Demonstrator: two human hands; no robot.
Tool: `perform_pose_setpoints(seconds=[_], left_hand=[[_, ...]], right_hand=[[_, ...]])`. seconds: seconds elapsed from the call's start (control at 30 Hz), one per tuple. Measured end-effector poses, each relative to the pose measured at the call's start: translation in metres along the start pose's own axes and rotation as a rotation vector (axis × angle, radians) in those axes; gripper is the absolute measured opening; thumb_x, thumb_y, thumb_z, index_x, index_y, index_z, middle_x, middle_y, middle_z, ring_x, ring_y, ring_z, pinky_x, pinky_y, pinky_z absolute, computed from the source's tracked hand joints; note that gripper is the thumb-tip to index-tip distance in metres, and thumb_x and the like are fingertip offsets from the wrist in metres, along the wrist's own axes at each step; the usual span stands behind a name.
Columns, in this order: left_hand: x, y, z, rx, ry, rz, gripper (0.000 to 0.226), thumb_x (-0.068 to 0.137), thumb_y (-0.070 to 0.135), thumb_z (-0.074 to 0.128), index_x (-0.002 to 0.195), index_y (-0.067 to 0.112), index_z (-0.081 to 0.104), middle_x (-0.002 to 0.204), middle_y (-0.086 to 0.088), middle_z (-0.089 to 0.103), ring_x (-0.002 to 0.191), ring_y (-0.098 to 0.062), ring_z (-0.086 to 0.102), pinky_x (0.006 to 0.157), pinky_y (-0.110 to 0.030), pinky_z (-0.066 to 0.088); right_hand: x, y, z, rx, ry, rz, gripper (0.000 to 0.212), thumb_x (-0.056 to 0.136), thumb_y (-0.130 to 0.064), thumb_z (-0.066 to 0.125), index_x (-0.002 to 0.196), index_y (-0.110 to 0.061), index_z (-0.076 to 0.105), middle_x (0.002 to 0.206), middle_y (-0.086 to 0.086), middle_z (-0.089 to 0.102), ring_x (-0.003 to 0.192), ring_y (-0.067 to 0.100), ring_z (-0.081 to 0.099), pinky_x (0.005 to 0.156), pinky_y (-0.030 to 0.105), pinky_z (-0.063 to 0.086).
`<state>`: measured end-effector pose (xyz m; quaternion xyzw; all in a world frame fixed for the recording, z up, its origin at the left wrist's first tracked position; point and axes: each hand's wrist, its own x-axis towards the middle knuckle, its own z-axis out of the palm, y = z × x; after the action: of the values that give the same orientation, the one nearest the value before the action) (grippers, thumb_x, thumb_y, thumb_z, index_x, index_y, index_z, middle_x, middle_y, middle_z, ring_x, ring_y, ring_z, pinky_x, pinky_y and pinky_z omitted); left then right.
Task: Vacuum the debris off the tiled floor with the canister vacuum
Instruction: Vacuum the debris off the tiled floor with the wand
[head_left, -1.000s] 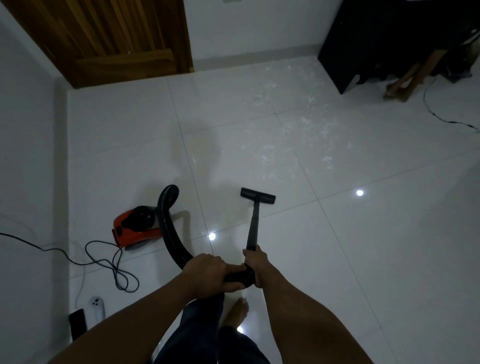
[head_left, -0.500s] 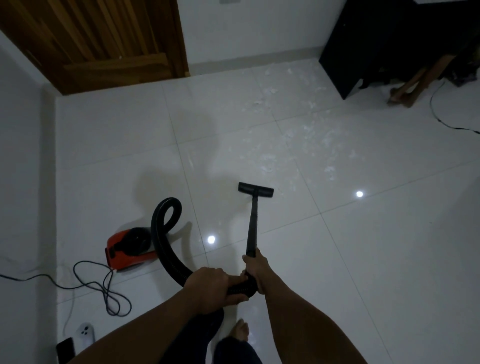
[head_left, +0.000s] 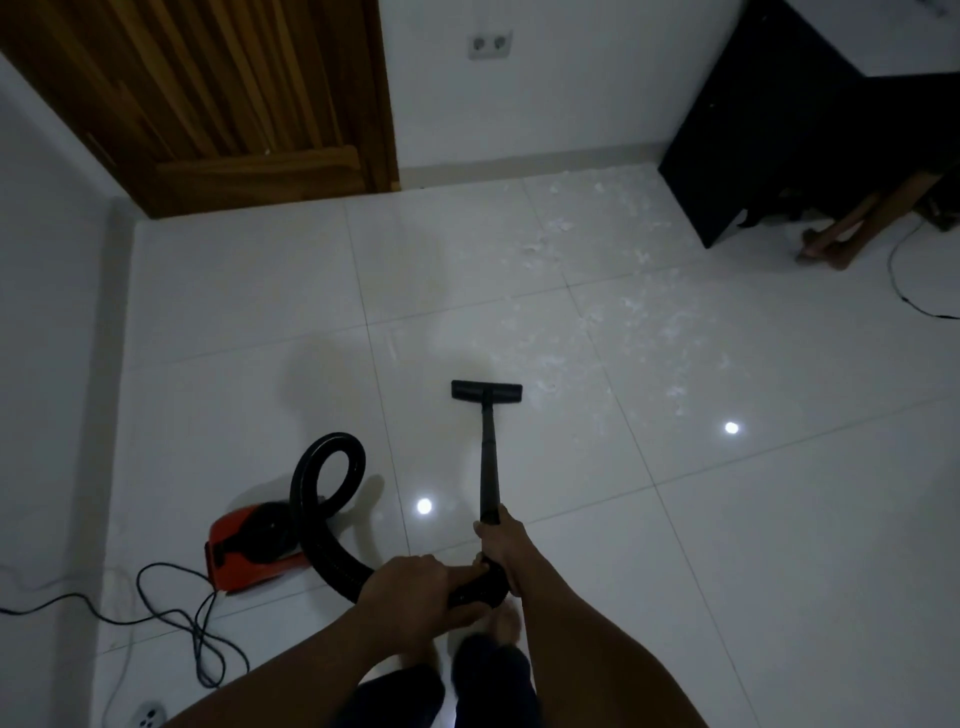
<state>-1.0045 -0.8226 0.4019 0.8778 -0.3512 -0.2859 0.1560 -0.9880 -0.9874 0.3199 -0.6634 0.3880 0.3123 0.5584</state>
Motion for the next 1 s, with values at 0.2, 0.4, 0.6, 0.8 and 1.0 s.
perform_pose_setpoints(seconds=[0.2, 0.4, 0.6, 0.8, 1.0], left_hand=[[0.017, -0.004, -0.015, -0.070, 0.037, -0.034, 0.080, 0.076, 0.088, 0.009, 0.135, 0.048, 0.047, 0.089, 0.004, 0.072, 0.075, -0.011, 0.066, 0.068, -0.027, 0.049], [0.035, -0.005, -0.032, -0.130, 0.053, -0.090, 0.056, 0.090, 0.077, 0.032, 0.139, 0.051, 0.041, 0.087, 0.005, 0.071, 0.071, -0.008, 0.065, 0.069, -0.028, 0.052], [0.074, 0.000, -0.038, -0.105, 0.065, -0.133, 0.054, 0.095, 0.064, 0.042, 0.147, 0.049, 0.032, 0.095, 0.004, 0.073, 0.080, -0.011, 0.068, 0.072, -0.025, 0.050], [0.120, 0.005, -0.048, -0.080, 0.074, -0.186, 0.055, 0.096, 0.064, 0.041, 0.148, 0.048, 0.031, 0.094, 0.005, 0.072, 0.079, -0.011, 0.069, 0.073, -0.025, 0.053], [0.169, 0.002, -0.062, -0.125, 0.097, -0.244, 0.066, 0.087, 0.083, 0.024, 0.145, 0.052, 0.031, 0.091, 0.006, 0.072, 0.076, -0.010, 0.068, 0.072, -0.029, 0.055]], right_hand=[[0.024, -0.020, 0.000, -0.132, 0.009, -0.051, 0.050, 0.095, -0.031, 0.053, 0.143, -0.017, 0.048, 0.113, 0.015, 0.067, 0.093, 0.033, 0.068, 0.091, 0.051, 0.058], [0.028, -0.046, -0.014, -0.119, 0.067, -0.035, 0.052, 0.097, -0.023, 0.051, 0.148, -0.016, 0.044, 0.118, 0.015, 0.066, 0.101, 0.034, 0.068, 0.090, 0.050, 0.058], [0.056, -0.061, -0.042, -0.142, 0.088, 0.001, 0.058, 0.096, -0.023, 0.052, 0.152, -0.019, 0.038, 0.117, 0.014, 0.065, 0.100, 0.035, 0.069, 0.088, 0.051, 0.059], [0.092, -0.092, -0.072, -0.229, 0.056, -0.028, 0.062, 0.098, -0.023, 0.053, 0.156, -0.022, 0.031, 0.125, 0.012, 0.064, 0.104, 0.030, 0.068, 0.092, 0.047, 0.058], [0.135, -0.128, -0.097, -0.338, -0.001, -0.071, 0.068, 0.099, -0.027, 0.055, 0.160, -0.019, 0.025, 0.134, 0.014, 0.060, 0.113, 0.032, 0.064, 0.097, 0.047, 0.056]])
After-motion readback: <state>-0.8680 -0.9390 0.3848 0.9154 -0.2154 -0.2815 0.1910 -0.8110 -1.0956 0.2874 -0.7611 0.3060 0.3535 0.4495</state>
